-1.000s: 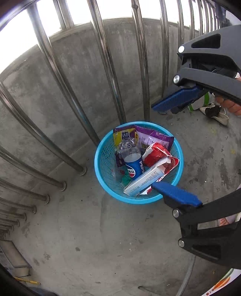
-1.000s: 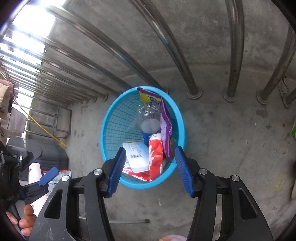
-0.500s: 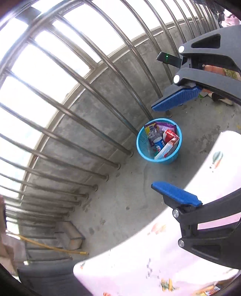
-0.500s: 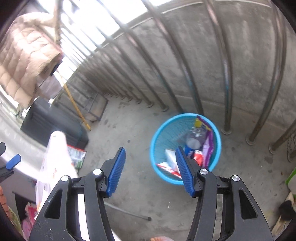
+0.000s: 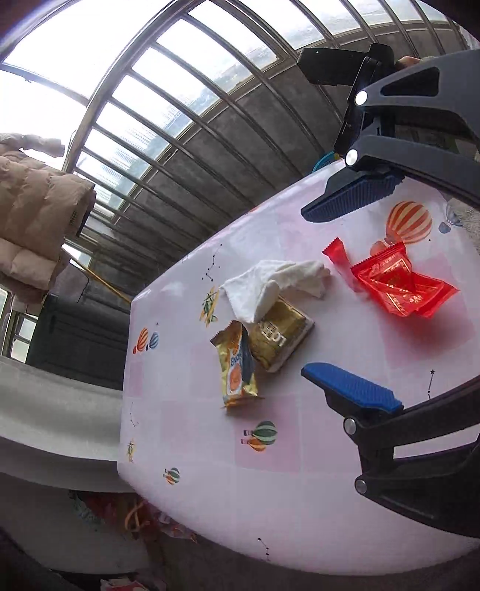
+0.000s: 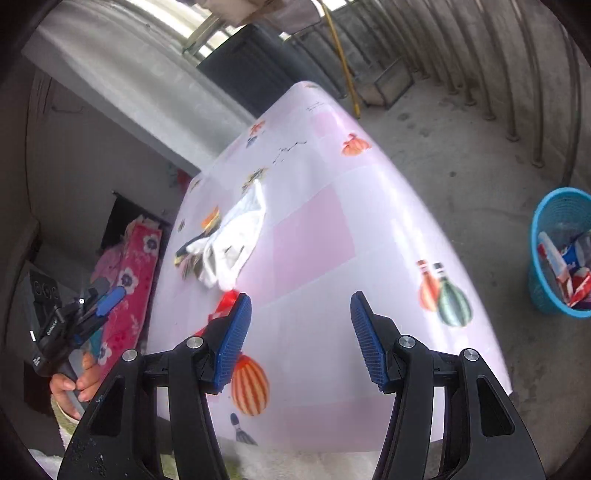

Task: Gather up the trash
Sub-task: 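Grasp the red wrapper with the right tool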

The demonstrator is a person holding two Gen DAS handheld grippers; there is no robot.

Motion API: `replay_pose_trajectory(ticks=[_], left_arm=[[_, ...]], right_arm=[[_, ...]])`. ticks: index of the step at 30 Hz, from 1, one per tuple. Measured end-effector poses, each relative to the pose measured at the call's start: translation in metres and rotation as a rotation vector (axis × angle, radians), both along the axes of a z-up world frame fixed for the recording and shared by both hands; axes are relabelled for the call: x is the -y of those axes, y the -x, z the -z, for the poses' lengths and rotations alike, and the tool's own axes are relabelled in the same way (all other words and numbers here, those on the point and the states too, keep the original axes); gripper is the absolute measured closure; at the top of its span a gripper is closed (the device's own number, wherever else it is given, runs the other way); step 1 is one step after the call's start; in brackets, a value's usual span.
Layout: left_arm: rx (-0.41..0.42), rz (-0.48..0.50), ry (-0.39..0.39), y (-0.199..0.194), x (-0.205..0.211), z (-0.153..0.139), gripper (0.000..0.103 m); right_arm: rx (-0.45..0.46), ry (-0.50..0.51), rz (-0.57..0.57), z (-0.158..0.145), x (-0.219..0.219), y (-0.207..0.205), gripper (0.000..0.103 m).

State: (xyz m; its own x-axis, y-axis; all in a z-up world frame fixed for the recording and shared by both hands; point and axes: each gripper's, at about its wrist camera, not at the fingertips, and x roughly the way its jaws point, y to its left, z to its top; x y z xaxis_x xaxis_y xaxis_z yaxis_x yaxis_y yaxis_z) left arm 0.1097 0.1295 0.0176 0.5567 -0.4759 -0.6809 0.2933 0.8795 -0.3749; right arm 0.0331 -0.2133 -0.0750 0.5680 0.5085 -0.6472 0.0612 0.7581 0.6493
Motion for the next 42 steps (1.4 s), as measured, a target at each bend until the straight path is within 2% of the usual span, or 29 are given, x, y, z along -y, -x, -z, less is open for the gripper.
replay_pose_trajectory(ticks=[6,13,15,19,25,31,36,39,40,42], left_arm=[[-0.076,-0.007,0.141,0.034,-0.014,0.042,0.049],[-0.134,0.044,0.201,0.038,-0.004,0.068,0.065],[-0.152,0.043,0.189,0.036,-0.004,0.076,0.07],[-0.162,0.032,0.115,0.034,-0.003,0.09,0.079],[-0.163,0.047,0.046,0.036,0.006,0.097,0.085],[-0.149,0.062,0.021,0.037,0.011,0.097,0.087],[-0.147,0.068,0.021,0.036,0.01,0.098,0.088],[-0.146,0.071,0.02,0.035,0.011,0.098,0.089],[-0.146,0.072,0.02,0.035,0.012,0.098,0.089],[-0.142,0.077,0.02,0.035,0.012,0.098,0.089]], right_arm=[[-0.094,-0.037,-0.154,0.002,-0.063,-0.009,0.055],[-0.169,-0.084,-0.18,0.008,-0.086,-0.009,0.064],[-0.192,-0.093,-0.183,0.012,-0.091,-0.008,0.067],[-0.229,-0.115,-0.186,0.017,-0.097,-0.011,0.071],[-0.246,-0.169,-0.17,0.018,-0.095,-0.016,0.075],[-0.227,-0.205,-0.17,0.015,-0.096,-0.018,0.075],[-0.193,-0.18,-0.162,0.013,-0.1,-0.021,0.076],[-0.176,-0.159,-0.153,0.014,-0.102,-0.023,0.084],[-0.177,-0.16,-0.152,0.016,-0.102,-0.023,0.09],[-0.17,-0.158,-0.147,0.016,-0.103,-0.022,0.092]])
